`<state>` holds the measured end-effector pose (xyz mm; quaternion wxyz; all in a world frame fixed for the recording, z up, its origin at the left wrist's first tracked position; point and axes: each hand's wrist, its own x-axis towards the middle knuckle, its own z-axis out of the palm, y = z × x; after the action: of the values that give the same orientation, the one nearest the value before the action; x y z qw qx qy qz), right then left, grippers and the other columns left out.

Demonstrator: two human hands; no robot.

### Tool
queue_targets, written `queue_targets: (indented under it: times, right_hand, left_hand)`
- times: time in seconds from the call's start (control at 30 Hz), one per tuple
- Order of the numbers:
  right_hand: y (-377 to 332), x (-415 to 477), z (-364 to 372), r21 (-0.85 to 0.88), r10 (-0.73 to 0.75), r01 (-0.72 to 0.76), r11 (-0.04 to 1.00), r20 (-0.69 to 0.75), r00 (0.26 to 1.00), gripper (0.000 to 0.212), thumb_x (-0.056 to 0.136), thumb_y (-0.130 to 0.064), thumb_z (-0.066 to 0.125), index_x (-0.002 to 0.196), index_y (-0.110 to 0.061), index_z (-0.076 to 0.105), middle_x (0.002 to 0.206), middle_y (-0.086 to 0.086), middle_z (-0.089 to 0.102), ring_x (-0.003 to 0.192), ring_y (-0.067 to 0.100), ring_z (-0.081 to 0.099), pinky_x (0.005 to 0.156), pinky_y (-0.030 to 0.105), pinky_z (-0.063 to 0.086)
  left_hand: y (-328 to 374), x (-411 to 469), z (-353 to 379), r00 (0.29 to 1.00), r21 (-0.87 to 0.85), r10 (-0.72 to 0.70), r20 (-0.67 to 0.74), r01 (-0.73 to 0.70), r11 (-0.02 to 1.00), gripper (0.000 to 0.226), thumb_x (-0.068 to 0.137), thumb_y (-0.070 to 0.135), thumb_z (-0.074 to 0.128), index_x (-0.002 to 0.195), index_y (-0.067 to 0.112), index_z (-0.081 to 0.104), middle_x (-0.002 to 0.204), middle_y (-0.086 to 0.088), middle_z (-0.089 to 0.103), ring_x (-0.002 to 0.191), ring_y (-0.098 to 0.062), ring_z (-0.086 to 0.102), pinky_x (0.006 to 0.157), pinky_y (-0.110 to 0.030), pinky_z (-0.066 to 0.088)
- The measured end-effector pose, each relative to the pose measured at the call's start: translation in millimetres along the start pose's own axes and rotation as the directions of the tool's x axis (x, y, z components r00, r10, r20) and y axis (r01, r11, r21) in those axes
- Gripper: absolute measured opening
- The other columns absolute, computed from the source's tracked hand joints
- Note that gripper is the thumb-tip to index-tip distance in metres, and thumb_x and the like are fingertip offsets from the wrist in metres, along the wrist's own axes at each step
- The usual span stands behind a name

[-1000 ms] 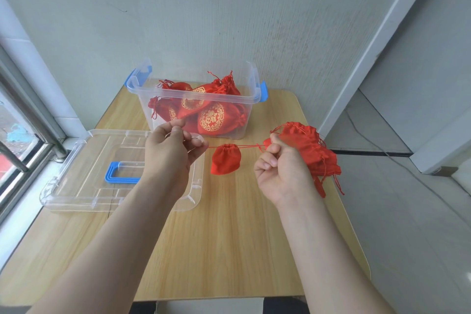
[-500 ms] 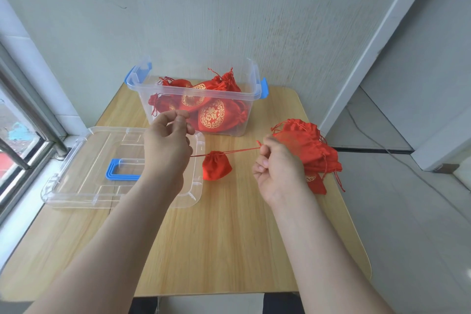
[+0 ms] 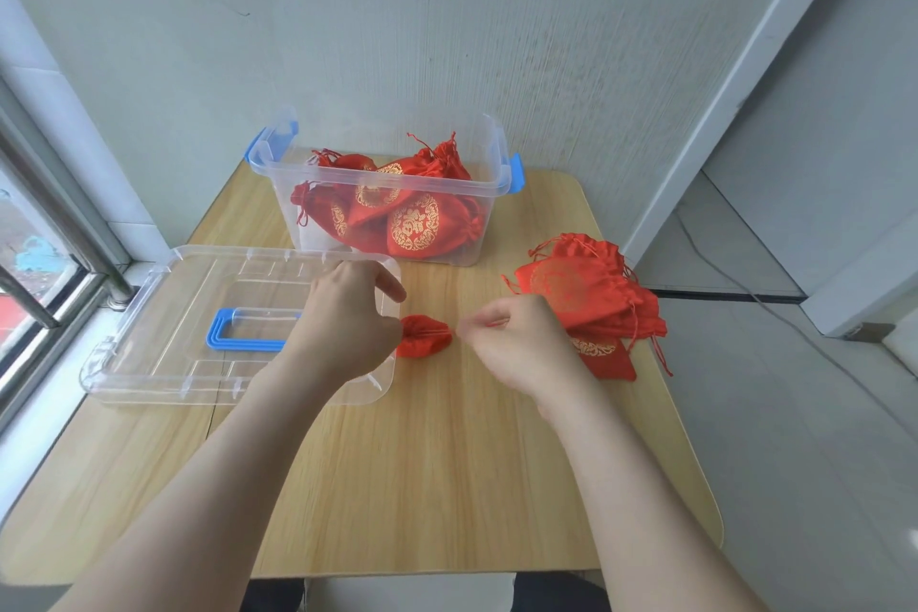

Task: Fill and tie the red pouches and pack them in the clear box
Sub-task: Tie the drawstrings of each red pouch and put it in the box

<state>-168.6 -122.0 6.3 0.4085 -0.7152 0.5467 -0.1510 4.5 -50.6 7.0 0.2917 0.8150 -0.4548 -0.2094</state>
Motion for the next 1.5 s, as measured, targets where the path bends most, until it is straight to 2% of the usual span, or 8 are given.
queue_targets:
  times: [0.13, 0.43, 0.53, 0.7, 0.83, 1.13, 1.27, 1.5]
  right_hand:
    - [5, 1, 9, -0.329, -0.171, 0.128, 0.936, -0.103, 0.980, 0.023, 0.104, -0.021, 0.058, 0.121, -0.020, 0.073, 0.113, 0.008, 0.067, 0.120, 0.025, 0.052, 0.092, 0.036, 0.046]
    - [3, -2, 12, -0.563, -0.159, 0.059, 0.824, -0.131, 0.978, 0.023, 0.105, -0.020, 0.054, 0.125, -0.012, 0.064, 0.131, 0.014, 0.039, 0.122, 0.039, 0.042, 0.104, 0.043, 0.042]
    - [4, 0, 13, -0.620, -0.213, 0.057, 0.783, -0.180, 0.960, 0.021, 0.103, -0.021, 0.057, 0.120, -0.019, 0.068, 0.128, 0.011, 0.040, 0.120, 0.036, 0.038, 0.101, 0.041, 0.040]
    - [1, 10, 13, -0.359, -0.270, 0.163, 0.919, -0.272, 0.924, 0.019, 0.101, -0.026, 0.059, 0.093, -0.021, 0.075, 0.088, 0.004, 0.069, 0.091, 0.033, 0.063, 0.072, 0.038, 0.048]
    - [1, 13, 18, -0.062, -0.190, 0.180, 0.982, -0.286, 0.939, 0.022, 0.096, -0.027, 0.064, 0.079, -0.021, 0.077, 0.058, -0.005, 0.068, 0.064, 0.022, 0.066, 0.062, 0.034, 0.055]
    - [-4, 14, 20, 0.097, -0.305, 0.362, 0.927, -0.363, 0.880, 0.017, 0.101, -0.015, 0.064, 0.098, -0.023, 0.078, 0.087, -0.014, 0.078, 0.081, 0.005, 0.071, 0.079, 0.033, 0.056]
    - [-6, 13, 19, 0.214, -0.244, 0.316, 0.925, -0.304, 0.921, 0.017, 0.098, -0.015, 0.065, 0.097, -0.023, 0.080, 0.085, -0.010, 0.080, 0.083, 0.007, 0.075, 0.080, 0.035, 0.061]
    - [-13, 4, 12, 0.470, -0.010, 0.061, 0.880, -0.110, 0.994, 0.022, 0.090, -0.009, 0.059, 0.083, -0.017, 0.079, 0.079, 0.003, 0.081, 0.074, 0.021, 0.079, 0.064, 0.031, 0.060]
  left_hand:
    - [4, -1, -3, 0.997, -0.002, 0.063, -0.047, -0.064, 0.998, 0.018, 0.081, 0.010, 0.075, 0.095, 0.020, 0.070, 0.078, 0.004, 0.051, 0.072, -0.009, 0.048, 0.057, -0.025, 0.034]
    - [-2, 5, 1, 0.984, 0.049, 0.166, -0.071, -0.163, 0.985, 0.007, 0.087, 0.027, 0.086, 0.082, 0.029, 0.083, 0.069, 0.010, 0.070, 0.072, -0.005, 0.062, 0.065, -0.016, 0.044]
    - [-5, 2, 3, 0.974, 0.078, 0.193, -0.117, -0.185, 0.980, 0.007, 0.087, 0.029, 0.086, 0.083, 0.034, 0.083, 0.075, 0.018, 0.075, 0.077, -0.004, 0.070, 0.075, -0.034, 0.059]
    - [3, -3, 4, 0.959, 0.247, 0.211, -0.187, -0.162, 0.955, 0.007, 0.092, 0.040, 0.079, 0.096, 0.039, 0.083, 0.085, 0.007, 0.073, 0.088, -0.023, 0.067, 0.077, -0.042, 0.058]
    - [6, -5, 5, 0.969, 0.248, 0.183, -0.165, -0.139, 0.959, 0.013, 0.093, 0.040, 0.071, 0.099, 0.043, 0.082, 0.083, 0.009, 0.071, 0.084, -0.022, 0.067, 0.065, -0.038, 0.060]
    - [15, -9, 8, 0.948, -0.092, 0.156, -0.276, -0.188, 0.978, 0.027, 0.085, 0.024, 0.061, 0.098, 0.025, 0.085, 0.088, 0.013, 0.080, 0.086, -0.006, 0.075, 0.086, -0.032, 0.060]
    - [20, -9, 7, 0.965, -0.262, 0.130, -0.227, -0.189, 0.946, 0.018, 0.094, 0.020, 0.069, 0.083, 0.025, 0.083, 0.074, 0.015, 0.078, 0.075, 0.007, 0.072, 0.070, -0.008, 0.050]
    - [16, -11, 14, 0.989, -0.336, 0.135, -0.053, -0.145, 0.931, 0.025, 0.083, -0.001, 0.076, 0.090, 0.022, 0.079, 0.079, 0.005, 0.080, 0.078, -0.008, 0.077, 0.081, -0.042, 0.065]
